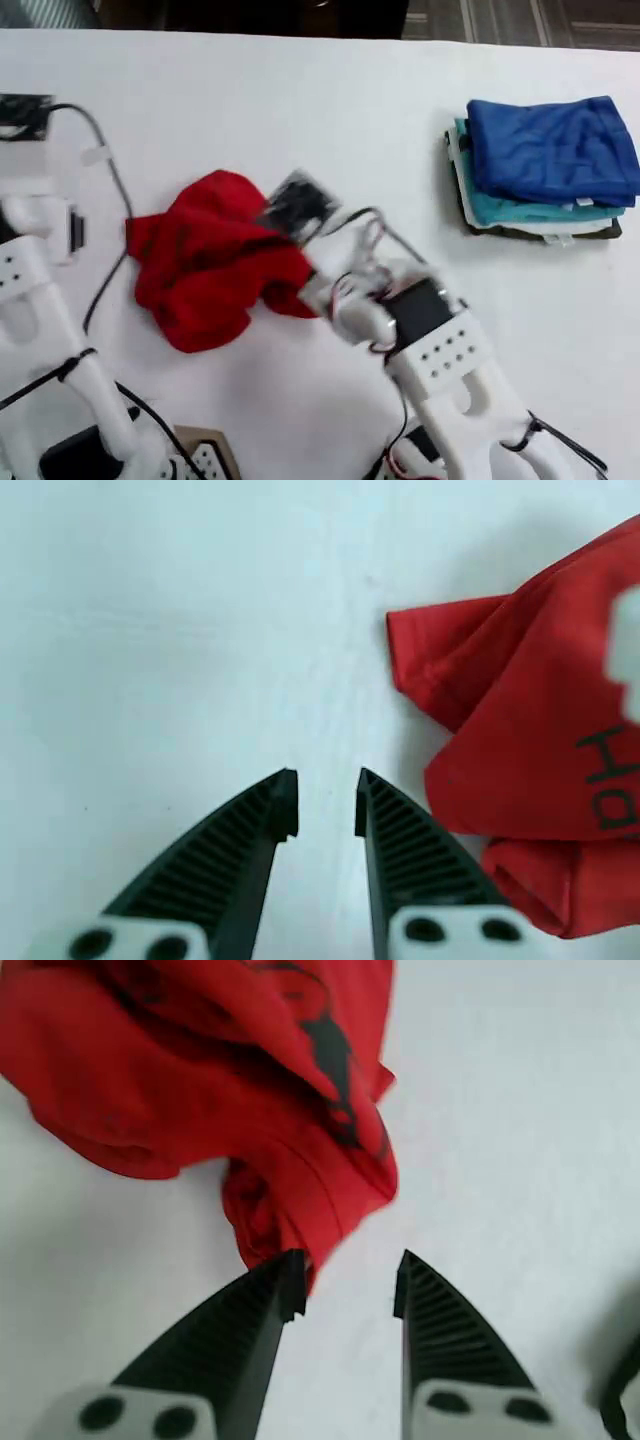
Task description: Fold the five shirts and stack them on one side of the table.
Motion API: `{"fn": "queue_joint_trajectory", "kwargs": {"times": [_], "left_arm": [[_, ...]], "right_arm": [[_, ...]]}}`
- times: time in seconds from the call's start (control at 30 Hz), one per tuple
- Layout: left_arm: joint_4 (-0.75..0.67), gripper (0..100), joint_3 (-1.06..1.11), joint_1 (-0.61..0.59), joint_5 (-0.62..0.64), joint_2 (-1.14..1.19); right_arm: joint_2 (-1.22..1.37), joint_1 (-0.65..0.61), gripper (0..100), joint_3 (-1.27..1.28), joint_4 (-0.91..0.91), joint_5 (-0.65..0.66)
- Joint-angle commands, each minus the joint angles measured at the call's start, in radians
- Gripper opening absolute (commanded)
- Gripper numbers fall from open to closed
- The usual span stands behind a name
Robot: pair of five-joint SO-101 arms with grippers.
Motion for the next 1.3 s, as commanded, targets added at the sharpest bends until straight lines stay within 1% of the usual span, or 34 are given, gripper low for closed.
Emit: {"fn": "queue_joint_trajectory", "kwargs": {"times": [0.0, 0.1, 0.23, 0.37, 0.43, 0.53, 0.6, 0.7, 0.93, 1.0, 1.2, 1.27], "left_arm": [[-0.018, 12, -0.002, -0.095, -0.052, -0.031], [-0.021, 12, -0.004, -0.173, -0.058, -0.031], [-0.020, 12, -0.004, -0.267, -0.058, -0.031], [-0.020, 12, -0.004, -0.350, -0.060, -0.029], [-0.021, 12, -0.004, -0.388, -0.060, -0.029], [-0.021, 12, -0.004, -0.430, -0.081, -0.029], [-0.021, 12, -0.004, -0.445, -0.121, -0.029], [-0.021, 12, -0.004, -0.457, -0.141, -0.029], [-0.021, 12, -0.002, -0.451, -0.135, -0.029], [-0.021, 12, -0.004, -0.450, -0.135, -0.029], [-0.021, 12, -0.004, -0.453, -0.141, -0.031], [-0.017, 12, -0.004, -0.456, -0.141, -0.032]], "right_arm": [[-0.018, -0.091, 15.2, -0.003, -0.082, -0.006], [0.035, -0.136, 15.2, -0.003, -0.140, -0.014], [0.182, -0.200, 15.2, -0.009, -0.193, -0.014], [0.309, -0.237, 15.4, -0.009, -0.305, -0.015], [0.348, -0.263, 18.0, -0.011, -0.352, -0.015], [0.375, -0.318, 25.7, -0.026, -0.360, -0.015], [0.375, -0.357, 28.4, -0.026, -0.360, -0.015], [0.380, -0.400, 28.3, -0.023, -0.363, -0.015], [0.404, -0.409, 28.3, -0.018, -0.383, -0.015], [0.450, -0.409, 28.3, -0.021, -0.398, -0.015], [0.631, -0.407, 28.3, -0.034, -0.539, -0.015], [0.685, -0.398, 28.3, -0.060, -0.550, -0.014]]}}
